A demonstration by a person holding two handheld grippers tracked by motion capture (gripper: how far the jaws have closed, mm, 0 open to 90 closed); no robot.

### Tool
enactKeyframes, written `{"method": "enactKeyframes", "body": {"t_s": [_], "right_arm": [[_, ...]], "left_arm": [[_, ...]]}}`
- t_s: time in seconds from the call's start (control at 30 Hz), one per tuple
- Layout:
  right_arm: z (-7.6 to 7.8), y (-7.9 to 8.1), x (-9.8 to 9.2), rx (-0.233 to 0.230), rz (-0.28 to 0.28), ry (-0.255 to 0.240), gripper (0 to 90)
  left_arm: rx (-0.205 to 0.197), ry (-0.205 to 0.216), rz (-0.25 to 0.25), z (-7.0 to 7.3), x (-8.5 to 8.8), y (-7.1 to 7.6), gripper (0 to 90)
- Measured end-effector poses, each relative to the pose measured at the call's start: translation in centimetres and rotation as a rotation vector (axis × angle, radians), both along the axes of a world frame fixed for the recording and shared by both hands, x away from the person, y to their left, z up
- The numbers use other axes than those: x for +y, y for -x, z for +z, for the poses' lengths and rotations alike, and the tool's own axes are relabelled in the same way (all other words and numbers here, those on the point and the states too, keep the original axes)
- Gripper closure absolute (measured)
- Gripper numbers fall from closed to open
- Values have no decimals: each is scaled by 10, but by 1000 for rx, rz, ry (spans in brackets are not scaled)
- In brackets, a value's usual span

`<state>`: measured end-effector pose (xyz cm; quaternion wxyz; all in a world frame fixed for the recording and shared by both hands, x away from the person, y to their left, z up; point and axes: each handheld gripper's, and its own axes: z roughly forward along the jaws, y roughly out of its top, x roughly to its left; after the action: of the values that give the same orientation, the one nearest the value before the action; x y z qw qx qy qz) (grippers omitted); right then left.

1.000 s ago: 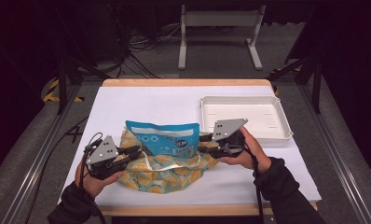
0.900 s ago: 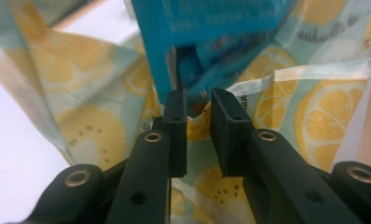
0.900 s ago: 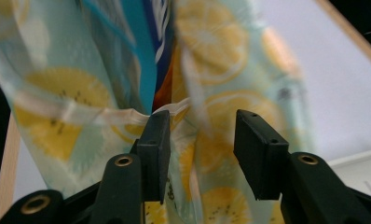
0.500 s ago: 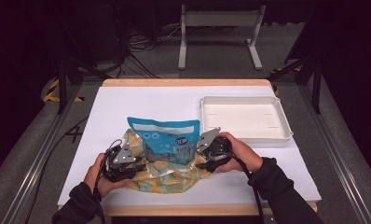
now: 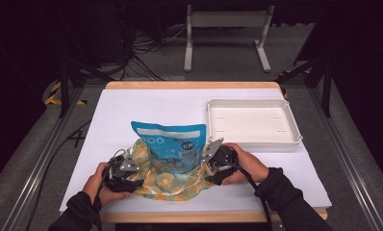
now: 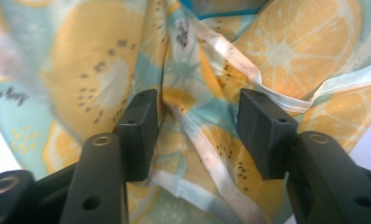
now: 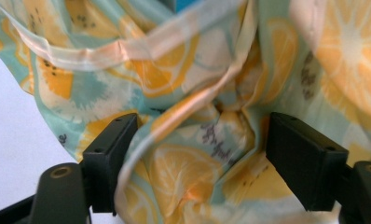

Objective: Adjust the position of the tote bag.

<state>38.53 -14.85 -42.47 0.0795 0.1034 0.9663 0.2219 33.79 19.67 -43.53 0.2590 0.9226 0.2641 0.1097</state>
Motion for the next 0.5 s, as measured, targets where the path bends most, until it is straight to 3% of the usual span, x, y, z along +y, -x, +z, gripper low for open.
{"method": "enactKeyframes", "body": {"t_s": [0.17, 0.5], "right_arm": [[-5, 0, -17, 47, -38, -76, 251], [-5, 4, -24, 49, -50, -68, 236]], "left_arm": [[28, 56, 7, -4, 17, 0, 479], [19, 94, 16, -7, 31, 3, 475]]}}
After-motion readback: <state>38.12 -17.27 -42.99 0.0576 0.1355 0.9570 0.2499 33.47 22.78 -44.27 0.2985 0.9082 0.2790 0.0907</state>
